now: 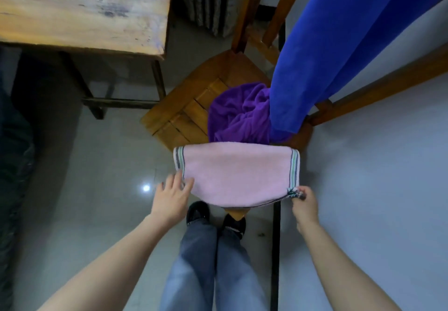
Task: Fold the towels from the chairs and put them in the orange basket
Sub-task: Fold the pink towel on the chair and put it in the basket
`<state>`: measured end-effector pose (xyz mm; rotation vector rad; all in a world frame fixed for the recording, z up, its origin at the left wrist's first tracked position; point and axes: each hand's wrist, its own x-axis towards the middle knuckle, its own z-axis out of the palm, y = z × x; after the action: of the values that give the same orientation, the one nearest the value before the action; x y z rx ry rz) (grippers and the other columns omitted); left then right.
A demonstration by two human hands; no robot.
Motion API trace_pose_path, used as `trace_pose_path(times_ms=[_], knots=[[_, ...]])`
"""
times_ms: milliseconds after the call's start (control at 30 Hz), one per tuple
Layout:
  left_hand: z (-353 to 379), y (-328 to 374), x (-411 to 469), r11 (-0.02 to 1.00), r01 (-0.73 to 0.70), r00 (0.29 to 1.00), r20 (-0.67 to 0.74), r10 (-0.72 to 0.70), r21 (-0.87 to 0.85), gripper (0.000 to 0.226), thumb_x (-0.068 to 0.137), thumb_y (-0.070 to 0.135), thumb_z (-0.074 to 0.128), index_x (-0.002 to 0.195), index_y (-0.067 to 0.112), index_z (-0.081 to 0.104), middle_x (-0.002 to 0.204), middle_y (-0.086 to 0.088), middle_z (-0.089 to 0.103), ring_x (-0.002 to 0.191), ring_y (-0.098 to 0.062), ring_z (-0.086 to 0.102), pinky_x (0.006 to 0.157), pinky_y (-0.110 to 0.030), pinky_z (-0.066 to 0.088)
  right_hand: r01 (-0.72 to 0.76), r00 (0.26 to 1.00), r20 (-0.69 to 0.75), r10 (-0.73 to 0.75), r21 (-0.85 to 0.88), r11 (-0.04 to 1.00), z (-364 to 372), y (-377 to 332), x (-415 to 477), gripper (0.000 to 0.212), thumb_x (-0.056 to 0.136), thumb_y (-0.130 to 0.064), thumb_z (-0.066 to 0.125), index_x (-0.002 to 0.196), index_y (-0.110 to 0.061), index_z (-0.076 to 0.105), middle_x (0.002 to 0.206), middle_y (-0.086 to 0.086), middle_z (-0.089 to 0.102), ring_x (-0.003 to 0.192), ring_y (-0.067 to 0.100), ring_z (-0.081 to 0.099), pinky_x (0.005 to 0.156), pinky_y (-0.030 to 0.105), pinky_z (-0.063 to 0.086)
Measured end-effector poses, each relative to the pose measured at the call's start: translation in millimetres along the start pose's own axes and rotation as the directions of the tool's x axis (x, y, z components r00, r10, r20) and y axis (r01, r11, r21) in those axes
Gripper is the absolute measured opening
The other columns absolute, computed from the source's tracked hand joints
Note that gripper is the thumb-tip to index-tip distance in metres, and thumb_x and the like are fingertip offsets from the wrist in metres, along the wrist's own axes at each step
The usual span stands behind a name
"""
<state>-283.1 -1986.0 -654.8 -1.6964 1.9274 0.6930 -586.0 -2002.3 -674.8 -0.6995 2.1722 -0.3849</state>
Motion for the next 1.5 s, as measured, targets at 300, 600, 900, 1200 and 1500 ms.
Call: trace_pose_path(times_ms=[300,600,900,1200,1500], knots=[[-27,30,43,0.997,-0.064,0.997,-0.049,0.063,-0.034,0.066,0.096,0.025,0.036,0.149,0.022,-0.003,0.157,-0.008,-0.012,0.144,-0.027,-0.011,0.115,-0.048,0.002,-0.354,0.935,0.161,0.315,0.463,0.813,-10,-14,-3,0.033,0.086,0.006,0.034,0.077,-0.014,0.058,0.103,0.014,0.052,0.071,0.022,0.049,0.067,0.030,0.045],[-38,44,63,0.997,-0.081,0.977,0.200,0.080,-0.007,0.067,0.095,0.036,0.041,0.149,0.029,0.001,0.154,-0.010,-0.022,0.142,-0.031,-0.020,0.114,-0.052,-0.003,-0.112,0.990,-0.048,0.131,0.283,0.952,-12,-27,4,0.049,0.082,0.011,0.055,0.127,-0.005,0.045,0.103,0.012,0.053,0.090,0.020,0.051,0.063,0.019,0.043],[-19,43,39,0.985,0.103,0.986,0.145,-0.083,-0.138,0.065,0.093,0.033,0.041,0.148,0.031,0.006,0.155,-0.017,-0.013,0.143,-0.037,-0.006,0.114,-0.047,0.010,-0.007,0.963,-0.269,0.003,-0.017,1.000,-51,-34,-1,0.028,0.080,0.004,0.049,0.102,-0.004,0.065,0.097,0.015,0.066,0.086,0.032,0.057,0.071,0.031,0.041],[-18,28,35,0.492,0.292,0.957,0.246,-0.157,-0.820,0.061,0.092,0.014,0.044,0.148,0.020,0.021,0.155,-0.006,0.018,0.141,-0.025,0.022,0.110,-0.031,0.024,0.506,0.862,-0.018,-0.506,-0.036,0.862,2,-46,-93,0.028,0.074,-0.020,0.046,0.092,-0.002,0.058,0.099,0.001,0.055,0.089,0.016,0.050,0.072,0.022,0.033],[-24,18,37,-0.097,0.244,0.950,0.258,-0.177,-0.965,0.040,0.099,0.038,0.032,0.128,0.020,0.052,0.126,-0.003,0.057,0.115,-0.020,0.053,0.092,-0.034,0.042,0.705,0.656,0.503,-0.563,-0.143,0.694,85,-38,-115,0.022,0.090,-0.007,0.045,0.111,-0.004,0.052,0.136,0.004,0.046,0.125,0.021,0.039,0.100,0.026,0.032]])
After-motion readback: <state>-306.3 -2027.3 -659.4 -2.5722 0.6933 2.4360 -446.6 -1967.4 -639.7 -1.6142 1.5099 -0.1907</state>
